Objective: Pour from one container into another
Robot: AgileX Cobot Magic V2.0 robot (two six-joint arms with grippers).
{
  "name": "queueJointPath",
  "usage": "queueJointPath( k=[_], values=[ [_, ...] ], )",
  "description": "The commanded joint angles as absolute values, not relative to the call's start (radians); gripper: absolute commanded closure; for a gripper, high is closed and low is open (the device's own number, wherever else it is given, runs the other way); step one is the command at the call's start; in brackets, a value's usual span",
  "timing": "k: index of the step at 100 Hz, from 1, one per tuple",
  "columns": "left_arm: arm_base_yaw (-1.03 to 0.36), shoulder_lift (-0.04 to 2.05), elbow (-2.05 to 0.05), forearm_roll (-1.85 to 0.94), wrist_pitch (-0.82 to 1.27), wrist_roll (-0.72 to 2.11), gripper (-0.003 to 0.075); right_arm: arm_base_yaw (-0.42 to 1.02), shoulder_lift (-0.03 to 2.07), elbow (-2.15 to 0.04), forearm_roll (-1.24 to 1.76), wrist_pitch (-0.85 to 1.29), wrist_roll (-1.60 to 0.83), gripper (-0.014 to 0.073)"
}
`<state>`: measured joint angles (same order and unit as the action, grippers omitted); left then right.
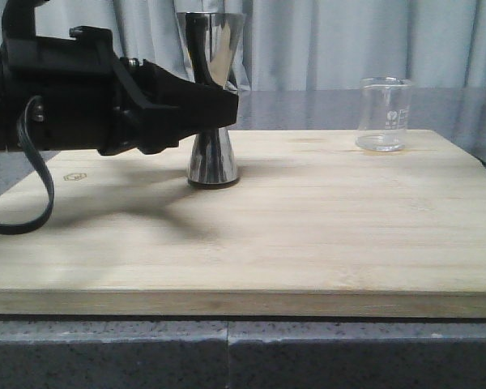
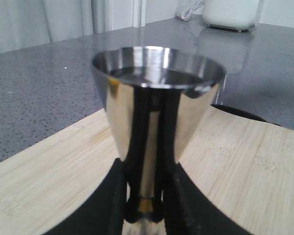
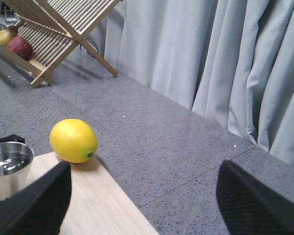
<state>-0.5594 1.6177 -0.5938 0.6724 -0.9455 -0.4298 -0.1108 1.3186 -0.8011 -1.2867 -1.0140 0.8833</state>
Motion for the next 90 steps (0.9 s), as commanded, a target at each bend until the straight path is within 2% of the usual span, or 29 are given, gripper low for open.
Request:
queueJointPath(
  k=[1, 90],
  values=[
    [-0.556, 1.571, -0.615, 0.643, -1.033, -0.439, 0.0739, -0.114, 1.284, -0.830, -1.238, -1.046, 0.885, 0.0045],
    [-0.556, 1.571, -0.613, 0.643, -0.994, -0.433, 0.0739, -0.114, 1.284, -0.830, -1.238, -1.046, 0.885, 0.0045]
  ],
)
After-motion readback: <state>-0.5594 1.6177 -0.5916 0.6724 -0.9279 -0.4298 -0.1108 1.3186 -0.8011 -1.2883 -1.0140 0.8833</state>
